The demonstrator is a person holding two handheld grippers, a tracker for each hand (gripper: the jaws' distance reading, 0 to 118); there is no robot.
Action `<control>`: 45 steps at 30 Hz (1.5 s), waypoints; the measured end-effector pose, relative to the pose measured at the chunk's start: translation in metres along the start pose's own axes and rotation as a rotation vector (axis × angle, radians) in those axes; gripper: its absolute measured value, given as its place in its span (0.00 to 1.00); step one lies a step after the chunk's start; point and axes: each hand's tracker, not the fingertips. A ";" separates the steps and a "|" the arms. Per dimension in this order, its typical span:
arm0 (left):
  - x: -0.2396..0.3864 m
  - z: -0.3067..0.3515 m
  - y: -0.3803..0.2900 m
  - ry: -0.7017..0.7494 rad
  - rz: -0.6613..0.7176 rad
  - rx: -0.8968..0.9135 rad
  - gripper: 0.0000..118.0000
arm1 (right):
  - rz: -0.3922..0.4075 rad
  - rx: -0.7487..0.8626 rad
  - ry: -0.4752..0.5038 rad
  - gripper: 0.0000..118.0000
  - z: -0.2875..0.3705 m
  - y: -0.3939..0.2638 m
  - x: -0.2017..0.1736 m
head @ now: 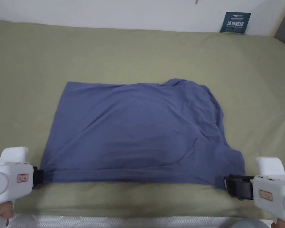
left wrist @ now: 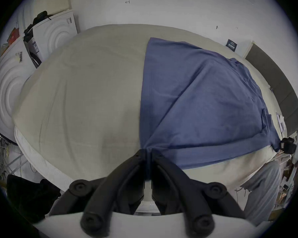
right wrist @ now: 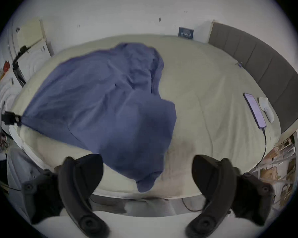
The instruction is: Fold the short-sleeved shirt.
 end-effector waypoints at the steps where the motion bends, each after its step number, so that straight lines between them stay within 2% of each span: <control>1: 0.001 -0.001 0.000 0.003 0.000 0.001 0.06 | -0.003 0.009 0.007 0.57 -0.007 -0.003 0.001; 2: 0.002 -0.003 0.000 0.004 0.000 0.001 0.06 | 0.000 0.010 0.017 0.27 -0.013 -0.005 0.003; 3: 0.001 0.000 0.002 0.005 0.002 0.002 0.06 | 0.001 -0.029 0.018 0.16 -0.020 -0.004 0.005; 6: 0.002 0.002 0.004 0.001 0.008 0.005 0.06 | -0.051 -0.015 0.090 0.13 -0.012 0.000 0.014; 9: 0.002 0.014 0.014 0.004 -0.002 0.047 0.06 | -0.015 0.062 0.040 0.12 0.009 0.016 0.015; 12: 0.004 0.025 0.034 0.001 -0.005 0.094 0.06 | -0.054 0.126 0.056 0.12 0.024 0.042 0.016; 17: 0.010 0.024 0.083 0.010 -0.037 0.153 0.06 | 0.000 0.189 0.025 0.10 0.026 0.100 0.008; 25: 0.027 -0.022 0.174 0.038 -0.053 0.167 0.06 | 0.049 0.191 -0.036 0.08 -0.031 0.201 -0.003; 31: 0.035 -0.078 0.204 0.072 -0.038 0.101 0.06 | 0.073 0.102 -0.062 0.08 -0.103 0.231 -0.009; 32: 0.036 -0.085 0.205 0.073 -0.030 0.097 0.13 | 0.070 0.090 -0.066 0.08 -0.114 0.232 -0.009; 33: 0.036 -0.091 0.205 0.065 -0.026 0.094 0.37 | 0.067 0.076 -0.065 0.18 -0.123 0.232 -0.009; 34: 0.036 -0.097 0.204 0.048 -0.025 0.093 0.75 | 0.055 0.067 -0.056 0.49 -0.129 0.230 -0.008; 35: 0.034 -0.099 0.202 0.022 -0.009 0.107 1.00 | 0.038 0.061 -0.058 0.98 -0.132 0.227 -0.007; 36: 0.031 -0.102 0.199 0.021 0.000 0.101 0.95 | 0.032 0.058 -0.059 0.96 -0.134 0.225 -0.005; 37: 0.030 -0.103 0.194 0.026 0.004 0.089 0.87 | 0.014 0.050 -0.077 0.86 -0.134 0.221 -0.002; 38: 0.031 -0.094 0.188 0.029 -0.008 0.108 0.87 | 0.002 0.059 -0.067 0.86 -0.130 0.215 0.003; 39: 0.026 -0.087 0.191 0.066 -0.012 0.124 0.85 | -0.023 0.137 -0.052 0.84 -0.121 0.204 0.007; 41: 0.022 -0.072 0.185 0.095 -0.020 0.141 0.83 | -0.044 0.138 -0.089 0.81 -0.103 0.197 0.013; 42: 0.020 -0.062 0.182 0.108 -0.023 0.159 0.77 | -0.065 0.166 -0.090 0.79 -0.092 0.188 0.017; 43: 0.022 -0.062 0.165 0.113 -0.027 0.169 0.64 | -0.081 0.199 -0.069 0.70 -0.080 0.178 0.021; 44: 0.022 -0.055 0.159 0.122 -0.027 0.180 0.31 | -0.090 0.209 -0.053 0.42 -0.072 0.181 0.021; 45: 0.021 -0.049 0.154 0.122 -0.027 0.182 0.02 | -0.105 0.221 -0.043 0.13 -0.062 0.173 0.023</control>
